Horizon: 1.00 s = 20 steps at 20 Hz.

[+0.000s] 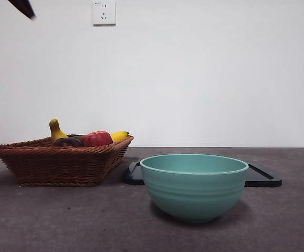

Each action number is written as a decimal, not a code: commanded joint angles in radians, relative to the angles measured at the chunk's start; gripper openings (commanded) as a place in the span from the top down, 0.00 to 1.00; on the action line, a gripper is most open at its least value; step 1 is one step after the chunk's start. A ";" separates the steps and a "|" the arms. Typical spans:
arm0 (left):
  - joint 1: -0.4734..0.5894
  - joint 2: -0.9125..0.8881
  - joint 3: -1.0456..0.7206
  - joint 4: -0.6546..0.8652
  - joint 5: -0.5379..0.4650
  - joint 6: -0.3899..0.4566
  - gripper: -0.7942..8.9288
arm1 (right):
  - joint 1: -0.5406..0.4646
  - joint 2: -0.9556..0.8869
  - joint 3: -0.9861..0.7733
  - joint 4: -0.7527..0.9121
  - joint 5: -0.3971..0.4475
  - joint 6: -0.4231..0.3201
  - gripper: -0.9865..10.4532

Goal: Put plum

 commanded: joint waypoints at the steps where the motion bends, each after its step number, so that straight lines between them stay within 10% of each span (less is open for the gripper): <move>1: -0.040 0.108 0.049 0.035 -0.061 0.002 0.45 | 0.005 0.005 0.019 0.009 -0.002 0.011 0.59; 20: -0.137 0.674 0.071 0.332 -0.229 0.051 0.47 | 0.005 0.005 0.019 0.004 -0.002 0.033 0.59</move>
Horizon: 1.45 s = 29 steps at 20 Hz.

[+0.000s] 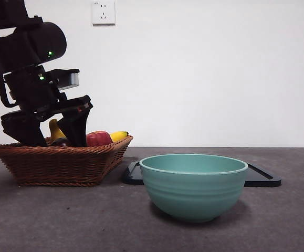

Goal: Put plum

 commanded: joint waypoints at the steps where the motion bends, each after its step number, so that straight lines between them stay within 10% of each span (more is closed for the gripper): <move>1: -0.004 0.021 0.023 0.029 -0.009 0.015 0.48 | 0.005 0.005 0.019 0.005 -0.002 0.010 0.59; 13: -0.041 -0.163 0.023 -0.023 0.003 -0.010 0.66 | 0.005 0.004 0.019 0.006 -0.002 0.010 0.59; 19: -0.288 -0.401 0.023 -0.100 0.096 -0.016 0.66 | 0.005 0.004 0.019 0.010 -0.002 0.010 0.59; 29: -0.572 -0.148 0.023 0.038 0.093 -0.006 0.66 | 0.005 0.004 0.019 0.009 -0.002 0.010 0.59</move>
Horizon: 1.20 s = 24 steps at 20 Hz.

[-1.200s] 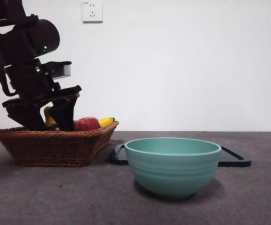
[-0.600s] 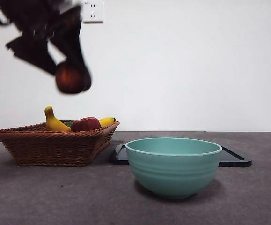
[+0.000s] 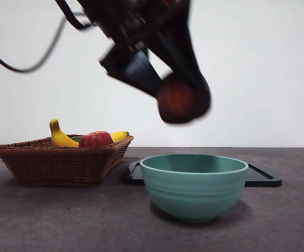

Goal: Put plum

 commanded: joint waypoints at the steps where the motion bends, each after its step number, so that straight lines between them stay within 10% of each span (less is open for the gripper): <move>1: -0.032 0.077 0.019 0.034 -0.003 0.009 0.66 | 0.005 0.004 0.019 0.008 -0.002 0.010 0.59; 24: -0.071 0.226 0.019 0.049 -0.085 0.076 0.53 | 0.005 0.004 0.019 -0.003 -0.002 0.010 0.59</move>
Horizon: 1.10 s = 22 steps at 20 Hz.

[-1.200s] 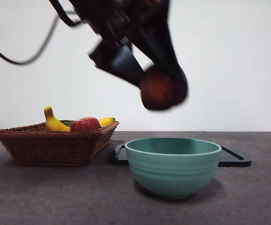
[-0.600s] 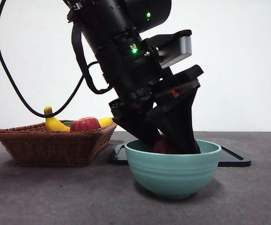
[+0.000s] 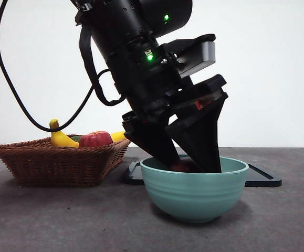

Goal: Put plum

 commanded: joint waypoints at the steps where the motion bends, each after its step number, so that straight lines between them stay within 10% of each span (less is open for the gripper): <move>1: -0.011 -0.014 0.019 -0.001 -0.005 0.005 0.53 | 0.005 0.004 0.019 0.005 -0.002 0.010 0.59; 22: 0.351 -0.790 -0.146 -0.261 0.025 -0.118 0.53 | 0.005 0.023 0.018 0.016 -0.002 0.010 0.59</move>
